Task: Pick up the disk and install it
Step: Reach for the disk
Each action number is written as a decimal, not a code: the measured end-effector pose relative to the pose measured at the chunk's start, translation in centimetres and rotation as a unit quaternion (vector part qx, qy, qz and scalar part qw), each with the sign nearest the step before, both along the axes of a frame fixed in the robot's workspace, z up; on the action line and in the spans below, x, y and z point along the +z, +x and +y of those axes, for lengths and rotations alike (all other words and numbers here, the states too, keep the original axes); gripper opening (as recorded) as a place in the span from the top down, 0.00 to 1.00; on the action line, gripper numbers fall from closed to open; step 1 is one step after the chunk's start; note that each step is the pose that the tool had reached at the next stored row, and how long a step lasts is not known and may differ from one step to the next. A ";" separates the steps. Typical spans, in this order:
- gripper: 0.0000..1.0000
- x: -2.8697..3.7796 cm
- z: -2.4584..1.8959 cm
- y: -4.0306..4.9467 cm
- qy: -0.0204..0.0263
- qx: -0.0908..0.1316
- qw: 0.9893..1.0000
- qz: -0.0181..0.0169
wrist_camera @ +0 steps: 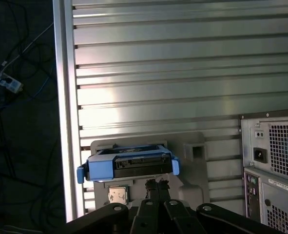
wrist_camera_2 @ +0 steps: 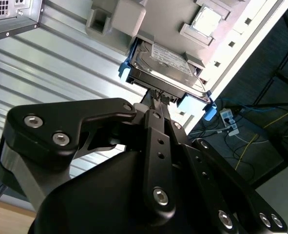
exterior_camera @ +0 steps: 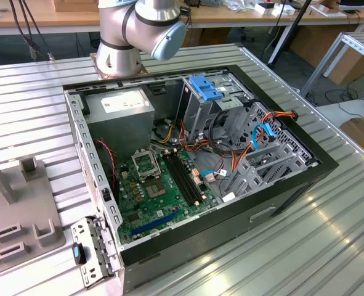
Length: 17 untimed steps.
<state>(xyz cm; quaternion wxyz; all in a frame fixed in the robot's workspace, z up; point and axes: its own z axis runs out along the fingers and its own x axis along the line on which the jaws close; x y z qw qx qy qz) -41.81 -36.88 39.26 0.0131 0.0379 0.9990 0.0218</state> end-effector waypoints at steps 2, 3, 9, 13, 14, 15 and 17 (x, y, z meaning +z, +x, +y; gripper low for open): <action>0.89 0.00 0.01 0.00 0.000 0.000 1.000 0.000; 0.89 0.00 0.02 0.00 0.000 0.000 1.000 0.000; 0.89 0.00 0.06 0.00 0.000 0.000 1.000 0.000; 0.89 -0.01 0.15 -0.83 0.000 0.000 1.000 0.000; 0.89 -0.01 0.15 -1.05 0.000 0.000 1.000 0.000; 0.89 -0.02 0.15 -1.34 0.000 0.000 1.000 0.000; 0.89 -0.04 0.15 -1.74 0.000 0.000 1.000 0.000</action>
